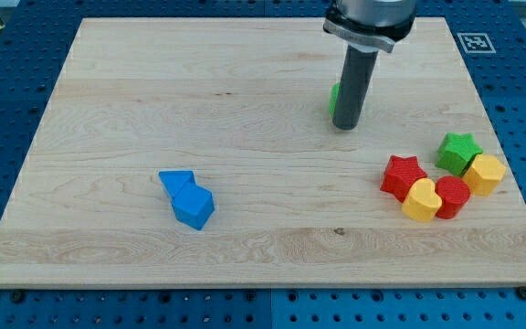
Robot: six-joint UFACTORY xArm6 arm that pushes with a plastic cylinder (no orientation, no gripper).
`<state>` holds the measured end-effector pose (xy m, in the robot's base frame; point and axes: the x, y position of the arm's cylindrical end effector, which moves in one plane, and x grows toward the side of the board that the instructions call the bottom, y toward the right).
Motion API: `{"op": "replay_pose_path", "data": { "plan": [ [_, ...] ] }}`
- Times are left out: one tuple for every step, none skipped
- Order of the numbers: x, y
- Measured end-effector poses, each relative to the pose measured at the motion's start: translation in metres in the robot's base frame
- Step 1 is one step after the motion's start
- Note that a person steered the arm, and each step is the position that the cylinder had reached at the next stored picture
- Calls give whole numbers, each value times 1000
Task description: Push the yellow hexagon into the red circle
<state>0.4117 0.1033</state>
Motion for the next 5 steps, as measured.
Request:
{"op": "replay_pose_path", "data": {
  "plan": [
    [0, 22],
    [0, 67],
    [6, 136],
    [49, 198],
    [64, 200]
  ]
}}
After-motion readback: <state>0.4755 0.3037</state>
